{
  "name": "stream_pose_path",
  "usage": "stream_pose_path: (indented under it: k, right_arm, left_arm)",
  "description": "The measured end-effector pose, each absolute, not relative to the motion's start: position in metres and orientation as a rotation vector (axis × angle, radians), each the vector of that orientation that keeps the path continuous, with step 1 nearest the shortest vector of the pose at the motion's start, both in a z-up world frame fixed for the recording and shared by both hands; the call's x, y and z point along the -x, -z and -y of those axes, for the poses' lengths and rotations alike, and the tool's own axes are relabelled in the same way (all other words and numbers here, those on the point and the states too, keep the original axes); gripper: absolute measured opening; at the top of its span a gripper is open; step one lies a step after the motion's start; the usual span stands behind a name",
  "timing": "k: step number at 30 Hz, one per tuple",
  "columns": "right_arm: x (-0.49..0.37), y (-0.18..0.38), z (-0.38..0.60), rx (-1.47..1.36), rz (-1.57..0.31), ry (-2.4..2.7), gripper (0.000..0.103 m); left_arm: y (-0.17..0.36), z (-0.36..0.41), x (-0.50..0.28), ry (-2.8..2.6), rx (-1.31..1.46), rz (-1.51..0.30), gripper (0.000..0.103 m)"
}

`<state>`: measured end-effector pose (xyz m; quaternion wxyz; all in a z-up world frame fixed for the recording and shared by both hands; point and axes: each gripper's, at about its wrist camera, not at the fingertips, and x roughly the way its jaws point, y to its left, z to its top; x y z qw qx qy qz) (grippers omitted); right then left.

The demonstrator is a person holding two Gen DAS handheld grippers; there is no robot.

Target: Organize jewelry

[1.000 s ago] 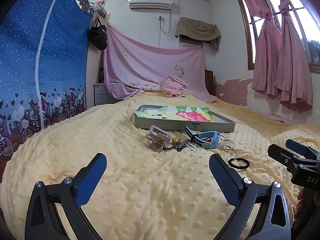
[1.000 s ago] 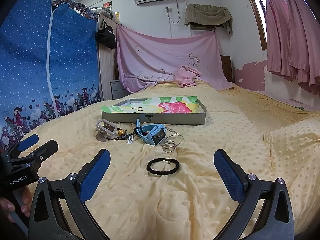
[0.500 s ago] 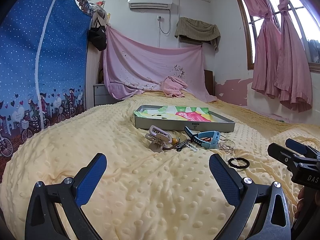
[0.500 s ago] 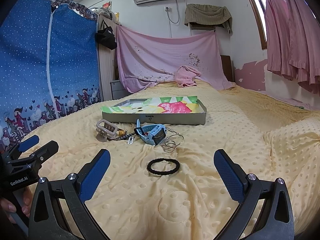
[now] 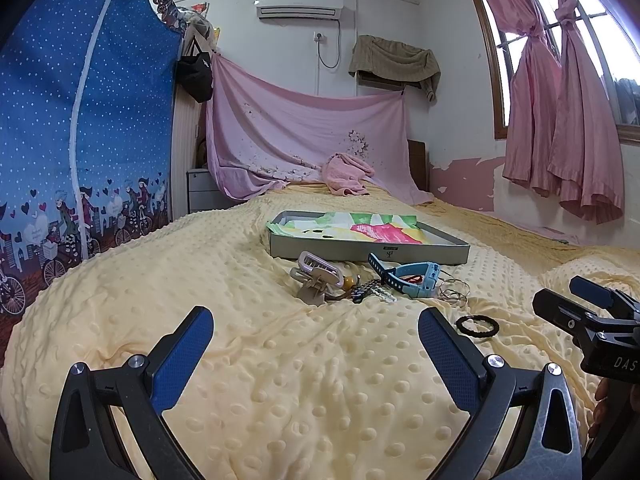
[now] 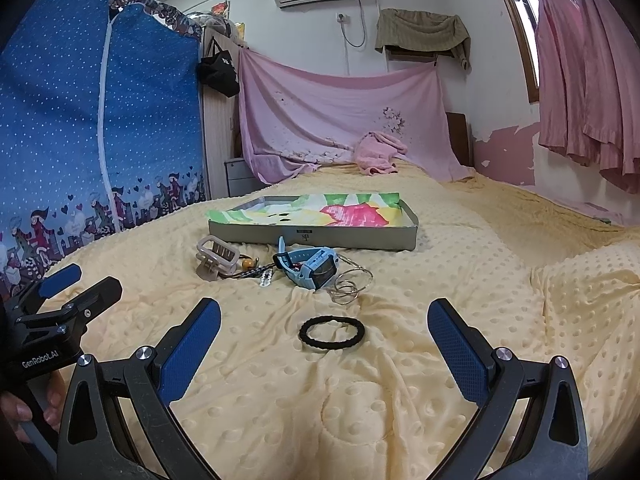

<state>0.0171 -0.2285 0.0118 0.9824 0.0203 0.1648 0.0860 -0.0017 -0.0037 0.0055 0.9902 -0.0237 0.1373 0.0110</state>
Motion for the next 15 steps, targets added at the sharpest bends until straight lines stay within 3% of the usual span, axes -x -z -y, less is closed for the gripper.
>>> stream_pose_path:
  k: [15]
  right_arm:
    - [-0.0173, -0.0126, 0.2302, -0.049, -0.333, -0.171, 0.102]
  left_arm:
    - [-0.0054, 0.0038, 0.002, -0.021, 0.047, -0.275, 0.103]
